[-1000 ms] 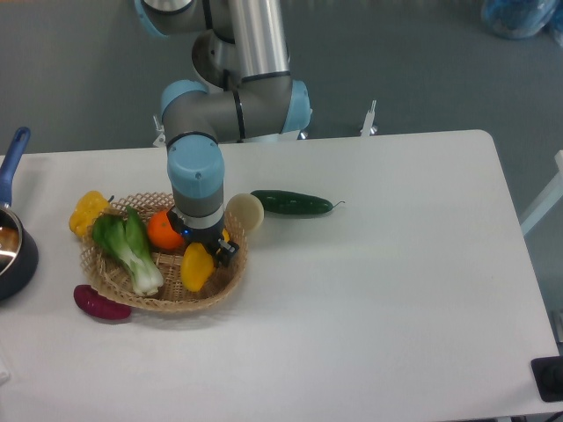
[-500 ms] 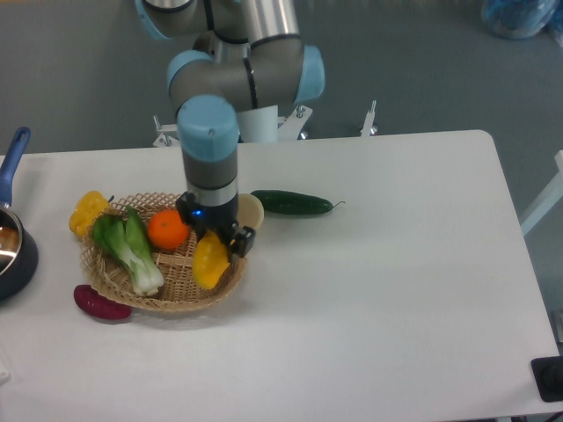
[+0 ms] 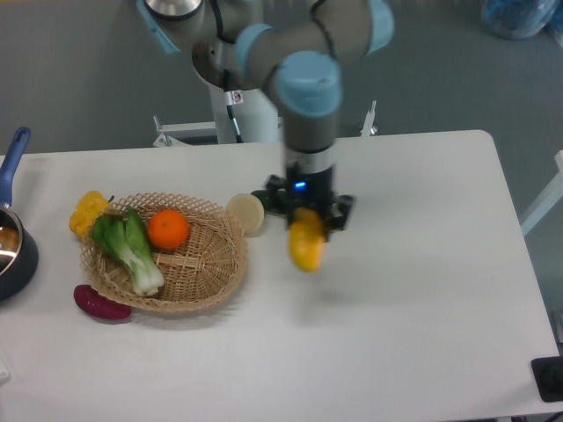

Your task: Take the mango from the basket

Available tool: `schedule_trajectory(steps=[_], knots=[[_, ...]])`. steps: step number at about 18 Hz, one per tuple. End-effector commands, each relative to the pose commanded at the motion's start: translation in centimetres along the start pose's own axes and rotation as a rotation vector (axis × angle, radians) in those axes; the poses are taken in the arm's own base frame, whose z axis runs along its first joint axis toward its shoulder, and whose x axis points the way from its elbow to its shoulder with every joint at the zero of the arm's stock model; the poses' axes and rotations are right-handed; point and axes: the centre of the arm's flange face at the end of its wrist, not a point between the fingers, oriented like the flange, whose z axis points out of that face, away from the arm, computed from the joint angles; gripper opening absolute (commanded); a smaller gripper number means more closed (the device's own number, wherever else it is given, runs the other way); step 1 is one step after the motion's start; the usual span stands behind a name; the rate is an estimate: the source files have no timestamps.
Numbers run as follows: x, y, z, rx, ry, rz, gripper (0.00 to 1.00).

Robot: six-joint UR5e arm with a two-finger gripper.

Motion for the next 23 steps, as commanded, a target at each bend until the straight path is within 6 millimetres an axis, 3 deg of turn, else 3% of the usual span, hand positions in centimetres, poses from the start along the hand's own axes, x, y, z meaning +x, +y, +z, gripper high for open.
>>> schedule_trajectory(steps=[3,5,7,9,15,23], knots=[[-3.7,3.9,-0.3,-0.014,-0.021,0.016,0.3],[-6.7,6.5,1.0,-0.029,-0.012,0.008,0.28],[-8.7,6.6,3.0,-0.038,0.004,0.027,0.28],[-10.1,5.9,3.7,-0.037,0.002,0.034,0.28],[-11.6,5.1,3.6,-0.046,-0.023,0.054,0.3],[-11.6,4.9,3.5,-0.064,-0.03,0.086,0.33]])
